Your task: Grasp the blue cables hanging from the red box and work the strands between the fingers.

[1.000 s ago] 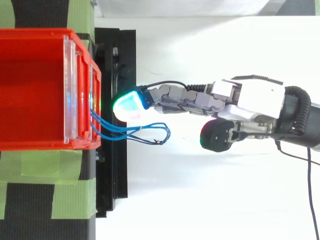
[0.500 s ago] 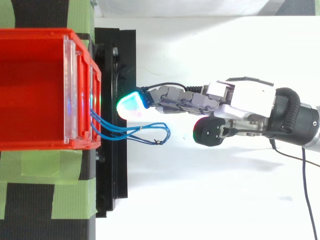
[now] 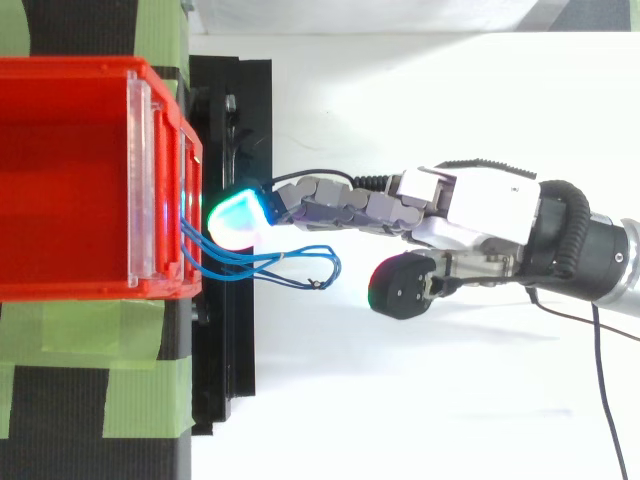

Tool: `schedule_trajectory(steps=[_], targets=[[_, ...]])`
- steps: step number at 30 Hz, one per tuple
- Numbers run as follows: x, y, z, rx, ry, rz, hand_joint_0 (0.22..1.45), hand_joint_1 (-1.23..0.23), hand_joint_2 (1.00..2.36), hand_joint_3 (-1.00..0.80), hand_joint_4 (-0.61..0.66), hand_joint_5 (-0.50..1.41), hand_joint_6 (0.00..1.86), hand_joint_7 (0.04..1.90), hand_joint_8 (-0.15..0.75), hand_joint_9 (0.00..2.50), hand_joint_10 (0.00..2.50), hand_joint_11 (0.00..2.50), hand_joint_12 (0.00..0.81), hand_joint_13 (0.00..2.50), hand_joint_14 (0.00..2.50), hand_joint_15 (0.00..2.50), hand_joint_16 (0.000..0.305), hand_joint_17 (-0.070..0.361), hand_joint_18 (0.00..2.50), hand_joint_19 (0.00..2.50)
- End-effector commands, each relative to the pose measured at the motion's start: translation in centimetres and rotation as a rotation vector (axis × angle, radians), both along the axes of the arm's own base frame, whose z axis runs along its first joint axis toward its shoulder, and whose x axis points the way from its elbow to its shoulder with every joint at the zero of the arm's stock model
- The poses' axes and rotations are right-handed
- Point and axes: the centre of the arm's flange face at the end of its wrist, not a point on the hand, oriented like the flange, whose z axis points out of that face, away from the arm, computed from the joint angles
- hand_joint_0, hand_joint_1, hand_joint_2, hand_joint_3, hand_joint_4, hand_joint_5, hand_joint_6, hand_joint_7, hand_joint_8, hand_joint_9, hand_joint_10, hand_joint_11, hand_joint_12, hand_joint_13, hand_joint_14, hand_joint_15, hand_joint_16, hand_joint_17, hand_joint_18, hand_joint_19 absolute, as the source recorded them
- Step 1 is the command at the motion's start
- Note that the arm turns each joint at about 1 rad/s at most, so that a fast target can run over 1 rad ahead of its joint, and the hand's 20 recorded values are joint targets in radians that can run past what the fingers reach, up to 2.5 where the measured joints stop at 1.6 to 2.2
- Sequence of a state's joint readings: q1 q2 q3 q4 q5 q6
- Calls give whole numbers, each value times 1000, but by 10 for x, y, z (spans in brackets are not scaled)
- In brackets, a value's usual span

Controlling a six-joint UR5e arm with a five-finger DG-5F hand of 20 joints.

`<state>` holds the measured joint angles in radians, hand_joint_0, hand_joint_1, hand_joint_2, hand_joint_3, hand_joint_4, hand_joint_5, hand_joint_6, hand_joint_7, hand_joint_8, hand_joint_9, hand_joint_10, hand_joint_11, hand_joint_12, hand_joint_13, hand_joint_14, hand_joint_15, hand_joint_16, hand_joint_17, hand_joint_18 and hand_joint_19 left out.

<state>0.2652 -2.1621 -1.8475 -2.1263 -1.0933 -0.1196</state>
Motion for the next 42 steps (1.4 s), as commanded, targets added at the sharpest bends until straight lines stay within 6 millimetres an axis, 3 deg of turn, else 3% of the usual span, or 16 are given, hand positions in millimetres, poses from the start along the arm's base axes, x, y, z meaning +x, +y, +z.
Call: schedule_trajectory(steps=[1,17,42], targets=[[0,2,0,-3,1,5,712,-321,1000,-1000,173,-419,5,663,328,222,3,220,364,45,5,226,62,140,21,302],[0,2,-1,-3,6,5,722,-348,1000,-1000,194,-357,4,637,366,468,6,291,379,290,7,259,61,137,295,330],[1,4,1,27,-13,29,732,-352,1000,-1000,207,-321,4,641,380,574,7,367,399,474,9,336,57,128,466,363]])
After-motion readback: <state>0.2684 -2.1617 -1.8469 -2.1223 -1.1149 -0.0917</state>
